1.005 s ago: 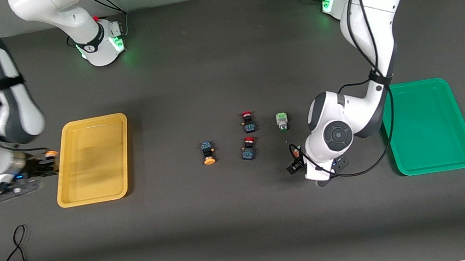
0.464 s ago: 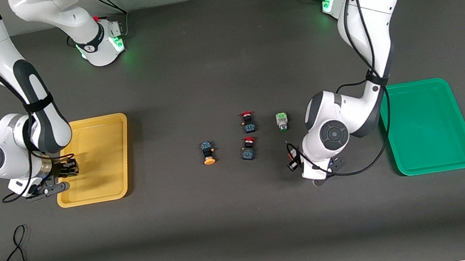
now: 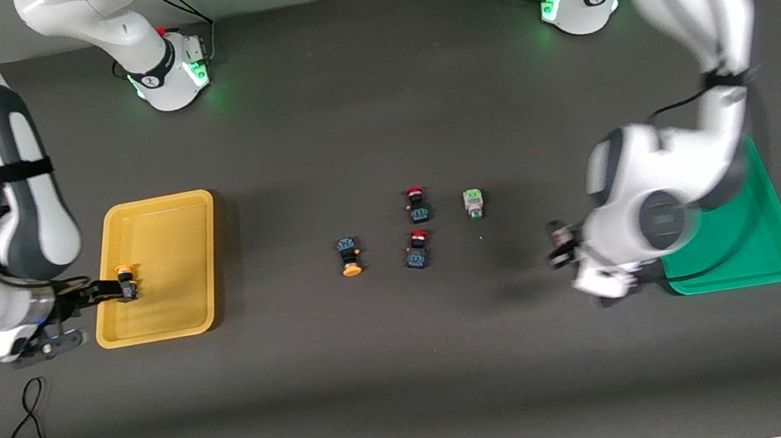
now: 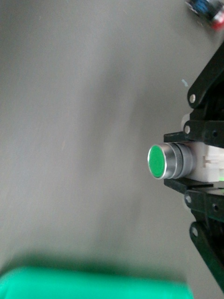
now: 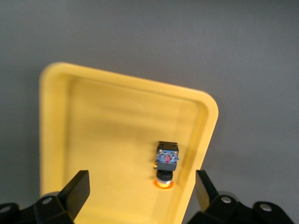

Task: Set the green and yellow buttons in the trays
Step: 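Lower the green button into the green tray with the left gripper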

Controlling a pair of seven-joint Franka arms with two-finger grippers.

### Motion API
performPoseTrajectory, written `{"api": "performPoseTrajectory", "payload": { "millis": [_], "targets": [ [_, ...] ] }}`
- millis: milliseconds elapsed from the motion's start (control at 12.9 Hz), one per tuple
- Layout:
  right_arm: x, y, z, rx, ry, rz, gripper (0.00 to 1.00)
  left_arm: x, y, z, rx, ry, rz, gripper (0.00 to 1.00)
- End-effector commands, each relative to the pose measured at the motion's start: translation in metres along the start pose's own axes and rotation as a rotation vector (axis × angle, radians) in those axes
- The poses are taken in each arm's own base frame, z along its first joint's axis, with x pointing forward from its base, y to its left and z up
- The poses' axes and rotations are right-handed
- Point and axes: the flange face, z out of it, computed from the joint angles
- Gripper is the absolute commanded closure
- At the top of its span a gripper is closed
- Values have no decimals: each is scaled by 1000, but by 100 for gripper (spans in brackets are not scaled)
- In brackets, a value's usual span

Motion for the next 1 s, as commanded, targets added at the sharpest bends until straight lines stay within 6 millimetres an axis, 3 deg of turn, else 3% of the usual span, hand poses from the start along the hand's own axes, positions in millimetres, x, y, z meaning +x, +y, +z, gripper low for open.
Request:
{"api": "performPoseTrajectory", "payload": {
  "millis": [0, 155, 309, 386, 464, 618, 773, 850, 928],
  "targets": [
    [26, -63, -36, -12, 20, 37, 0, 6, -90, -43, 10, -58, 138, 100],
    [40, -141, -42, -29, 37, 81, 0, 27, -168, -45, -7, -86, 233, 100],
    [50, -233, -43, -47, 60, 146, 0, 48, -235, -30, -34, -90, 309, 100],
    [56, -278, -39, -56, 74, 173, 0, 55, -252, -14, -31, -89, 317, 100],
    [60, -319, -31, -34, 80, 208, 0, 57, -264, 5, -14, -77, 308, 100],
    [65, -373, -12, 61, 56, 211, 0, 59, -268, 44, 17, -9, 319, 100],
    [72, -408, 14, 89, 111, 177, 0, 55, -272, 88, 10, 52, 314, 100],
    [76, -423, 41, 77, 131, 162, 0, 52, -271, 107, 6, 78, 311, 100],
    [80, -434, 67, 63, 154, 154, 0, 51, -271, 120, 2, 89, 302, 93]
  ]
}}
